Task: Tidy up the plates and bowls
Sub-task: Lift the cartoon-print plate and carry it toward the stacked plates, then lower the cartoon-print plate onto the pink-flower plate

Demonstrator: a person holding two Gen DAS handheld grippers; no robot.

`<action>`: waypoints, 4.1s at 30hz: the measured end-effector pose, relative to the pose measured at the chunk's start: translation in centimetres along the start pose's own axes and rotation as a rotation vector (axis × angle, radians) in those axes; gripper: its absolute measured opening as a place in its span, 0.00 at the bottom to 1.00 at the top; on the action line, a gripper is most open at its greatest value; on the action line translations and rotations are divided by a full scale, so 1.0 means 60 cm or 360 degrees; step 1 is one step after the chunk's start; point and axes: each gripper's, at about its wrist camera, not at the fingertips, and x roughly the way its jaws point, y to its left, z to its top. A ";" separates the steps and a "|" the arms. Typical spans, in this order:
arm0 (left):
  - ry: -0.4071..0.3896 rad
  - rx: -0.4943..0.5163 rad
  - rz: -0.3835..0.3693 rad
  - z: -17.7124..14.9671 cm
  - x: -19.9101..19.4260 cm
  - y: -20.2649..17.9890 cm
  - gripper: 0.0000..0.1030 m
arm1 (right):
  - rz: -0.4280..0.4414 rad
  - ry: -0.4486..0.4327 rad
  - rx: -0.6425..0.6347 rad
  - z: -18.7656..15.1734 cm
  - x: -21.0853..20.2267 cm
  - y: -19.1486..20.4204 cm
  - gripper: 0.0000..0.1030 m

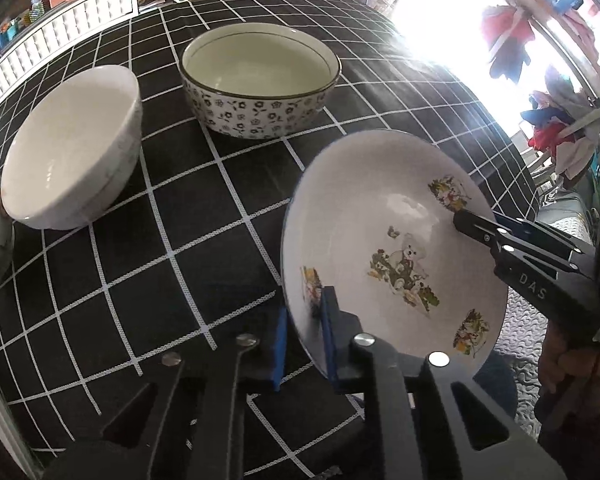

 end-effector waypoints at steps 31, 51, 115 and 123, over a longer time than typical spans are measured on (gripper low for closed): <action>-0.0068 -0.0223 0.0023 -0.079 -0.110 0.113 0.13 | 0.0075 -0.0008 -0.0045 -0.019 -0.060 0.143 0.25; -0.0249 -0.0527 0.0182 -0.222 -0.264 0.309 0.13 | 0.0268 -0.0057 -0.0343 -0.029 -0.093 0.397 0.25; -0.0234 -0.0786 0.0482 -0.331 -0.332 0.583 0.13 | 0.0441 0.0219 -0.0583 -0.060 -0.022 0.675 0.25; -0.0206 -0.0814 0.0463 -0.337 -0.316 0.591 0.13 | 0.0455 0.0225 -0.0567 -0.060 -0.023 0.670 0.25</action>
